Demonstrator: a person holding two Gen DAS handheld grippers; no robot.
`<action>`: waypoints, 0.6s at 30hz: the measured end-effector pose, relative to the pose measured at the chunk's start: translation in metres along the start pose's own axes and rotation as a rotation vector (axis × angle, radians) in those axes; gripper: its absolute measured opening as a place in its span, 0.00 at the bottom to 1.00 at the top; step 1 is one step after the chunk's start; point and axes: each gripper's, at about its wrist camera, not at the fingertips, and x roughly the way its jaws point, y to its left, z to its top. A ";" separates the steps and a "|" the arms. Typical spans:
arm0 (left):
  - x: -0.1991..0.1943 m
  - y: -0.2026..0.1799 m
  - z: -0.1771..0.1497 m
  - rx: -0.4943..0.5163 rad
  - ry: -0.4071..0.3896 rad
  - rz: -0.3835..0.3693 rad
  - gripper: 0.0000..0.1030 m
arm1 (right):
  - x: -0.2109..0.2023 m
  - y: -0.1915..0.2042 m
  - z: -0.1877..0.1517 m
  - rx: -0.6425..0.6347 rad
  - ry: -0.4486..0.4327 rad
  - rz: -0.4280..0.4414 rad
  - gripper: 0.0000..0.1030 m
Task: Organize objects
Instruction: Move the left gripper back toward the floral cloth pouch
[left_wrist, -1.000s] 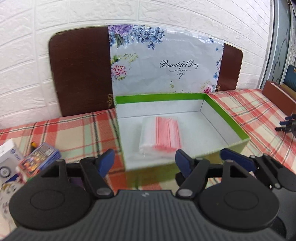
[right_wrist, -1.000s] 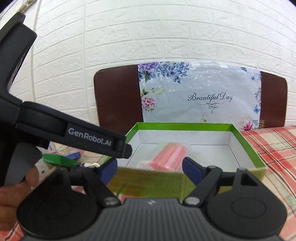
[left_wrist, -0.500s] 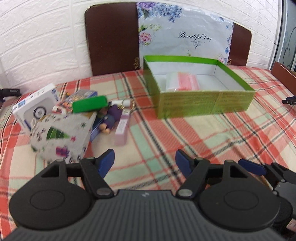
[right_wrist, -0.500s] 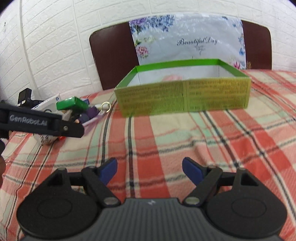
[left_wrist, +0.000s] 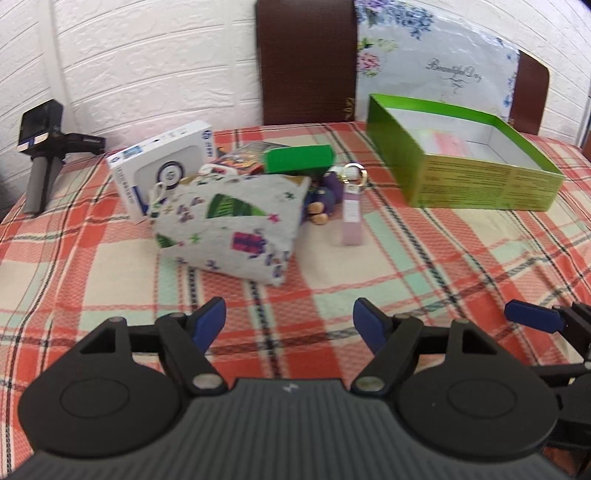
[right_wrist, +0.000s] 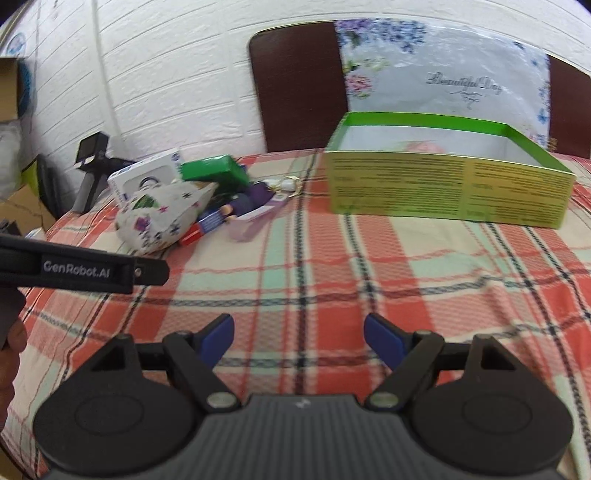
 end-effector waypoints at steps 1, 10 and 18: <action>0.000 0.004 -0.001 -0.006 0.001 0.005 0.75 | 0.002 0.005 0.000 -0.011 0.005 0.008 0.78; 0.007 0.039 -0.006 -0.063 0.000 0.047 0.75 | 0.019 0.041 0.005 -0.101 0.035 0.066 0.78; 0.018 0.081 -0.014 -0.169 0.013 0.090 0.76 | 0.037 0.058 0.020 -0.077 0.048 0.176 0.78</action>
